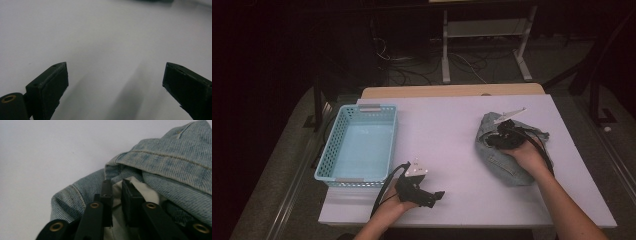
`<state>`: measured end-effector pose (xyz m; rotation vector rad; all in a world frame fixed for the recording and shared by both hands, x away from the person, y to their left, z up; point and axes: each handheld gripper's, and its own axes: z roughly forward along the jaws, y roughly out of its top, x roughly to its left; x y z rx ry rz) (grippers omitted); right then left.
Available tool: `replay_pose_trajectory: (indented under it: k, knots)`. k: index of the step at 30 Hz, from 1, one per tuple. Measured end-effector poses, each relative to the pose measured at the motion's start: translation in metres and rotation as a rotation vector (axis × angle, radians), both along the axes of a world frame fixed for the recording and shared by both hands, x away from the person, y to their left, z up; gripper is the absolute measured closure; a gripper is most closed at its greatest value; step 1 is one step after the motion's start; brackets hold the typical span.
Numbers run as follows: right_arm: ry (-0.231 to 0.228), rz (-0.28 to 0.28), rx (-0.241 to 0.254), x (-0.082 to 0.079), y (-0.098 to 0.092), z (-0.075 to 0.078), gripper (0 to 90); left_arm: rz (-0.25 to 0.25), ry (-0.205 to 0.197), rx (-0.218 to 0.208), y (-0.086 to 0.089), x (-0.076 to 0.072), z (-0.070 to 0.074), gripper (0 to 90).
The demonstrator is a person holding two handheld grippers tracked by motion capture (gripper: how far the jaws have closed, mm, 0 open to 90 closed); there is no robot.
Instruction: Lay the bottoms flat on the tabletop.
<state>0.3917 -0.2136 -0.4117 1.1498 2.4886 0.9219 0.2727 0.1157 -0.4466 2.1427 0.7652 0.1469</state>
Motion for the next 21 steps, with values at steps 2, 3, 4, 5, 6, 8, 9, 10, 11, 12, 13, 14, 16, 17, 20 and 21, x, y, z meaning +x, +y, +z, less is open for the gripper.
replay_pose_trajectory:
  k: [2, 3, 4, 5, 6, 8, 9, 10, 11, 12, 13, 14, 16, 17, 20, 21]
  knots:
    - [-0.003, 0.004, 0.020, -0.001, 0.001, 0.002, 71.4, -0.001, 0.000, -0.001, 0.000, 0.000, 0.000, 6.1]
    - [-0.003, 0.004, 0.020, -0.001, 0.001, 0.002, 71.4, -0.001, 0.000, -0.001, 0.000, 0.000, 0.000, 6.1]
    - [-0.004, 0.013, 0.032, -0.001, 0.003, 0.002, 66.3, -0.001, 0.001, -0.002, -0.001, 0.000, 0.000, 6.1]
    - [-0.004, 0.013, 0.032, -0.001, 0.003, 0.002, 66.3, -0.001, 0.001, -0.002, -0.001, 0.000, 0.000, 6.1]
    - [0.000, 0.004, 0.017, 0.000, 0.006, 0.001, 62.7, -0.001, 0.001, -0.001, -0.001, 0.000, -0.001, 6.1]
    - [0.002, -0.004, 0.002, 0.002, 0.008, -0.002, 58.6, -0.004, 0.001, 0.000, -0.001, 0.000, 0.000, 6.2]
    - [0.002, -0.004, 0.002, 0.002, 0.008, -0.002, 58.6, -0.004, 0.001, 0.000, -0.001, 0.000, 0.000, 6.1]
    - [0.007, -0.011, -0.007, 0.003, 0.009, -0.003, 55.8, -0.006, 0.001, 0.002, -0.001, 0.000, 0.000, 6.1]
    - [0.017, -0.018, -0.022, 0.004, 0.010, -0.006, 51.4, -0.006, 0.001, 0.003, -0.001, 0.000, 0.000, 6.1]
    - [0.031, -0.020, -0.050, 0.006, 0.011, -0.010, 52.4, -0.002, 0.001, -0.001, -0.001, 0.000, 0.000, 6.1]
    - [0.026, -0.027, -0.063, 0.006, 0.011, -0.012, 57.5, -0.002, 0.001, -0.001, -0.001, 0.000, 0.000, 6.1]
    - [0.018, -0.033, -0.081, 0.006, 0.011, -0.012, 62.3, -0.003, 0.000, 0.001, 0.000, 0.000, 0.000, 6.1]
    - [0.018, -0.038, -0.080, 0.007, 0.010, -0.013, 65.4, -0.002, 0.000, 0.002, 0.000, 0.000, 0.000, 6.1]
    - [0.022, -0.045, -0.070, 0.008, 0.008, -0.013, 70.3, -0.003, 0.000, 0.001, 0.000, 0.000, 0.000, 6.1]
    - [0.037, -0.035, 0.002, 0.008, -0.001, -0.009, 83.9, -0.002, 0.000, 0.000, 0.000, 0.000, 0.000, 6.1]
    - [0.037, -0.035, 0.002, 0.008, -0.001, -0.009, 83.9, -0.002, 0.000, 0.000, 0.000, 0.000, 0.000, 6.1]
